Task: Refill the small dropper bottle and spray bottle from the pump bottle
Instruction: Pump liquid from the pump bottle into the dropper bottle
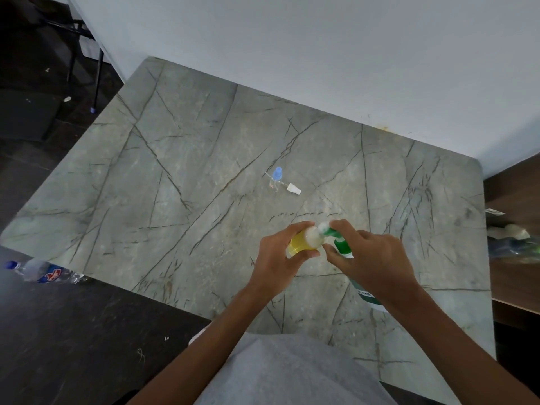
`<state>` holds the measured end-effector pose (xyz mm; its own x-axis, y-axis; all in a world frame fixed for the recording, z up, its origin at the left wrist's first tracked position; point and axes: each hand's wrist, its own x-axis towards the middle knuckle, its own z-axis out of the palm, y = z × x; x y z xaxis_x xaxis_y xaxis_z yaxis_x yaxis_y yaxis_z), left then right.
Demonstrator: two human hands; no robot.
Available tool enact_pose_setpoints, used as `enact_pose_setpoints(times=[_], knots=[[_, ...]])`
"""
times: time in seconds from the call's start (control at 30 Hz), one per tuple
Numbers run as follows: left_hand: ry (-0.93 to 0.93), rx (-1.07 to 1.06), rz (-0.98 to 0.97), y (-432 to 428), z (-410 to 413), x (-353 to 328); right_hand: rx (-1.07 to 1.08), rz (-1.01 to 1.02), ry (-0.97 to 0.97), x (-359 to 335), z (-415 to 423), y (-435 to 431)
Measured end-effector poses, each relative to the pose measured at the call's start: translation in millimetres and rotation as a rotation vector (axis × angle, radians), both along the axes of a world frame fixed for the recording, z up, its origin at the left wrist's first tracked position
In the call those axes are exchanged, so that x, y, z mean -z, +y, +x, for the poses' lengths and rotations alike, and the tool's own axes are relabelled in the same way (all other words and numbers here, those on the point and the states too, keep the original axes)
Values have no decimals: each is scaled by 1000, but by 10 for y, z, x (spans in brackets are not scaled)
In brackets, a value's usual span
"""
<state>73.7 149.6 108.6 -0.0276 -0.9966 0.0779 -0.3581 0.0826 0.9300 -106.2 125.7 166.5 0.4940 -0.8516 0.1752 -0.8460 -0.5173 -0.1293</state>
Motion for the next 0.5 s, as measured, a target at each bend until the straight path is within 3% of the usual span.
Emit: enact_pose_setpoints(times=[0.5], knots=[[81,-45,-7,29,-127,-40,64,-5,-79,-5,-158,47]])
